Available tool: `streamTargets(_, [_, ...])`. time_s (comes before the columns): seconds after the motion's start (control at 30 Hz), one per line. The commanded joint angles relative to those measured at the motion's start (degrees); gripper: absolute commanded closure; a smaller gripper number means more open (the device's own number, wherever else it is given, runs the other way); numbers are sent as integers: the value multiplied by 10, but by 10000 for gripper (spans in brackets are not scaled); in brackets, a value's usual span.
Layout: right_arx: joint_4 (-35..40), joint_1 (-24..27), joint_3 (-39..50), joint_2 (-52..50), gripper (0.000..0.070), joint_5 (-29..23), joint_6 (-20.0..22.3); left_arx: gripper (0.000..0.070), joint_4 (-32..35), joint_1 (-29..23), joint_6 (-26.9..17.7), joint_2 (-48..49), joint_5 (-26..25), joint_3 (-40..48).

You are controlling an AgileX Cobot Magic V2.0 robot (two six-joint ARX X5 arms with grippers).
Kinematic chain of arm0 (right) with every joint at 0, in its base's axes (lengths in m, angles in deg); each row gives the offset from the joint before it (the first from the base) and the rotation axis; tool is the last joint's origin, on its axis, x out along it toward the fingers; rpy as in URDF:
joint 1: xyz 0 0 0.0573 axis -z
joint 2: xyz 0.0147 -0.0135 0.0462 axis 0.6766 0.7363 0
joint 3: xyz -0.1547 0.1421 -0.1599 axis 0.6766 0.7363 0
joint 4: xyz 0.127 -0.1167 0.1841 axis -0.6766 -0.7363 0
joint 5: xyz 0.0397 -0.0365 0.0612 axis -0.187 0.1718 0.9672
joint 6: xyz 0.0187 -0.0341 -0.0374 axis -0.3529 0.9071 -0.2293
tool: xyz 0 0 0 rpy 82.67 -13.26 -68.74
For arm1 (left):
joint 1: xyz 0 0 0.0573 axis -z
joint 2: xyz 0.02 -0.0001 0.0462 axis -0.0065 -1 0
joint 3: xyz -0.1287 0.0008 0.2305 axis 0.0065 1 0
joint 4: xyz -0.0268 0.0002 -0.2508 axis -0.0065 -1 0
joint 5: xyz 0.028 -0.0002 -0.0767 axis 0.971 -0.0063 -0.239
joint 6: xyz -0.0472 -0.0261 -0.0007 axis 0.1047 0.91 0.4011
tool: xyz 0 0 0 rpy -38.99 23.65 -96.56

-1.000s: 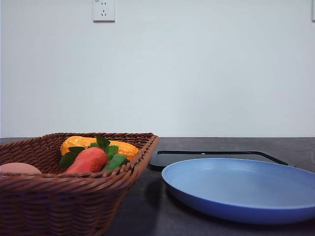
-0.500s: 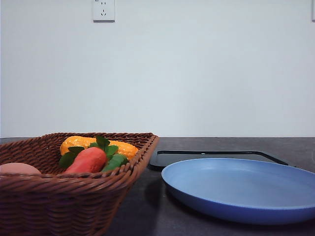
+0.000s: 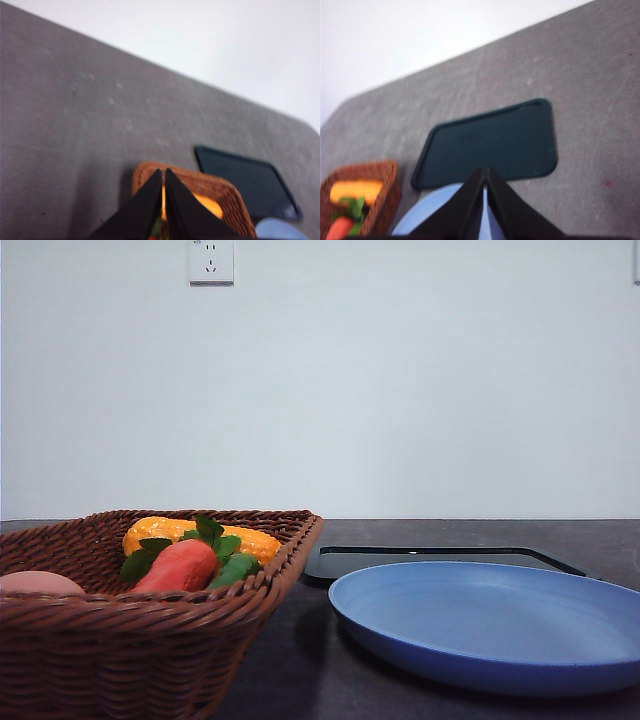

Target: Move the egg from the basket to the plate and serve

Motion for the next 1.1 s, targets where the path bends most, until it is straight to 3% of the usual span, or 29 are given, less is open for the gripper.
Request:
streamTargets(0.0, [-23, 0, -29, 31, 700, 11, 50, 700, -16, 4, -46, -28, -23, -25])
streamTargets(0.17, [-107, 0, -92, 114, 700, 31, 107, 700, -107, 31, -100, -111, -68, -83])
streamTargets(0.3, [-146, 0, -103, 174, 699, 33, 122, 700, -175, 73, -135, -167, -86, -110])
streamTargets(0.33, [-154, 0, -103, 188, 682, 39, 123, 700, -185, 85, -142, -176, -88, -111])
streamTargets(0.4, [-168, 0, -103, 218, 584, 53, 123, 692, -195, 113, -148, -193, -88, -112])
streamTargets(0.47, [-176, 0, -103, 245, 501, 59, 124, 630, -194, 137, -148, -203, -88, -112])
streamTargets(0.6, [-175, -1, -102, 296, 480, 60, 136, 410, -179, 171, -139, -212, -88, -112])
streamTargets(0.63, [-173, -4, -101, 311, 480, 60, 136, 387, -177, 177, -139, -212, -88, -112])
streamTargets(1.07, [-57, -46, -90, 485, 481, 77, 106, 375, -172, 200, -137, -212, -88, -112])
